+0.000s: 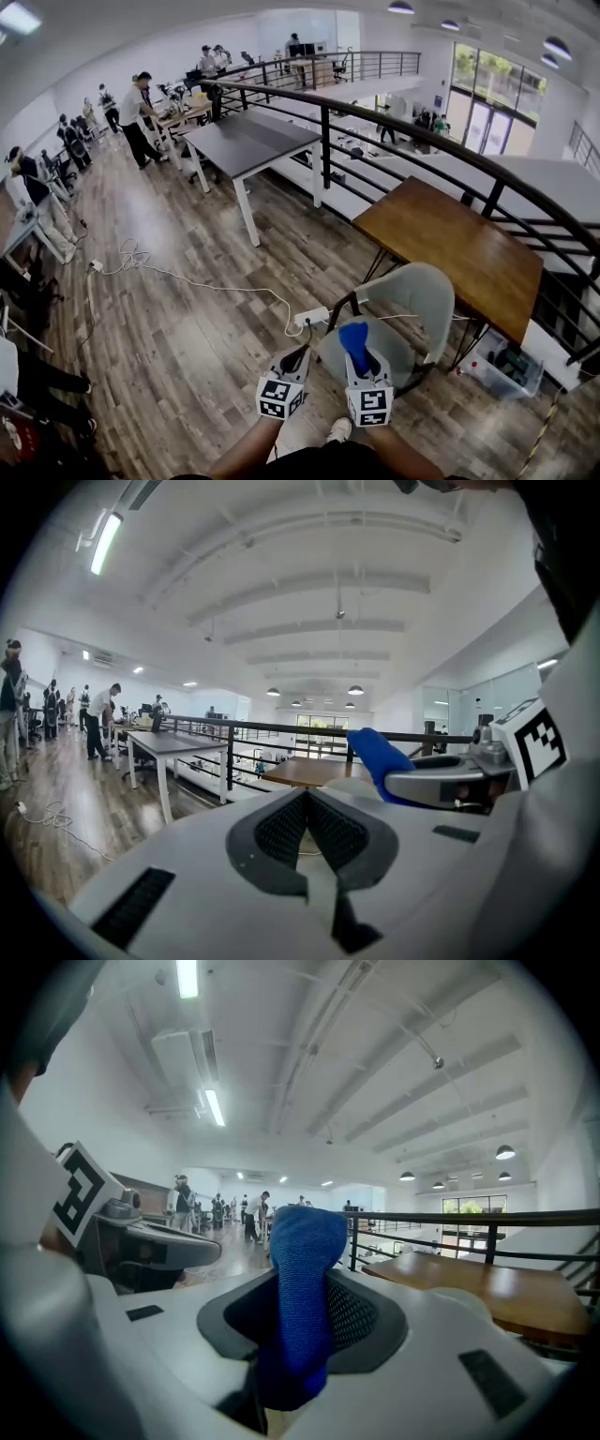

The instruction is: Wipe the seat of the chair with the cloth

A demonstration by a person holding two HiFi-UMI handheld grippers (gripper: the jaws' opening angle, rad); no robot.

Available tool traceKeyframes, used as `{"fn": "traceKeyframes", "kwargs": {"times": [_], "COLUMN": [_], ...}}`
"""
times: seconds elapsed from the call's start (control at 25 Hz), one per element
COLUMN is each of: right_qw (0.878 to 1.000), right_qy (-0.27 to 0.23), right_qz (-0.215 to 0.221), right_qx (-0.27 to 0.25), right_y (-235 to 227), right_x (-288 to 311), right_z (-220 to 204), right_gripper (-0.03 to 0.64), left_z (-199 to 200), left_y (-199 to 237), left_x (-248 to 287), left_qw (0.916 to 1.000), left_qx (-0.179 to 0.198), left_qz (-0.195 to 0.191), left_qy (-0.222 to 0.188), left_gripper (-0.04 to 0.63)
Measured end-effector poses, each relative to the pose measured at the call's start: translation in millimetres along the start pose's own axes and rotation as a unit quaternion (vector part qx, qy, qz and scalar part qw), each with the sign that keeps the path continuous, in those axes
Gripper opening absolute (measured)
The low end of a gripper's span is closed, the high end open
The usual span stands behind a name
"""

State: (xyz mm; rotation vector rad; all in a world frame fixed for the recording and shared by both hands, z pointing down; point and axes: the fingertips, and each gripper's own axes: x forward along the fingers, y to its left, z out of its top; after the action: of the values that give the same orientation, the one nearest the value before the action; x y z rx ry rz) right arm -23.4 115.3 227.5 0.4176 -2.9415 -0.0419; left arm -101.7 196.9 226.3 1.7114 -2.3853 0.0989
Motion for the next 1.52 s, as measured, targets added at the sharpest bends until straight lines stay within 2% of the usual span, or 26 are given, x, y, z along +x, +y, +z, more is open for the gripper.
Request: {"fn": "traceKeyframes", "kwargs": {"times": [0.28,0.44,0.56,0.72,0.88,1.0,1.32,1.52], "right_qw": [1.000,1.000,1.000,1.000,1.000,0.999,0.995,0.991], "right_qy": [0.003,0.005,0.004,0.005,0.005,0.005,0.008,0.022], "right_qz": [0.015,0.013,0.008,-0.007,-0.018,-0.034,-0.094,-0.126], "right_qx": [0.003,0.017,0.023,0.029,0.006,-0.002,0.029,0.038], "right_y": [-36.0,-57.1,-68.2,-81.6,-90.6,-101.4,-120.8,-131.0], "right_x": [31.7,40.6,47.4,61.0,79.6,96.8,137.2,170.4], "right_z": [1.7,-2.9,-3.8,-6.0,-4.3,2.8,9.1,2.9], "right_gripper": [0.130,0.130,0.130,0.130,0.130,0.130,0.130,0.131], "left_z": [9.5,9.4,12.6,13.0,27.1,42.8,60.7,58.0], "left_y": [0.8,-3.4,-3.8,-0.6,12.0,19.8,29.3,63.2], "left_x": [54.5,74.9,87.4,106.9,132.7,160.3,212.7,247.5], "left_qw": [0.9998,0.9997,0.9997,0.9994,0.9995,0.9986,0.9910,0.9893], "left_qx": [0.004,-0.006,0.001,-0.001,-0.011,0.006,0.042,-0.013], "left_qz": [0.015,0.011,0.004,-0.016,-0.030,-0.053,-0.127,-0.145], "left_qy": [0.014,0.021,0.024,0.029,0.007,-0.005,0.000,0.008], "left_gripper": [0.002,0.002,0.002,0.002,0.002,0.002,0.002,0.002]}}
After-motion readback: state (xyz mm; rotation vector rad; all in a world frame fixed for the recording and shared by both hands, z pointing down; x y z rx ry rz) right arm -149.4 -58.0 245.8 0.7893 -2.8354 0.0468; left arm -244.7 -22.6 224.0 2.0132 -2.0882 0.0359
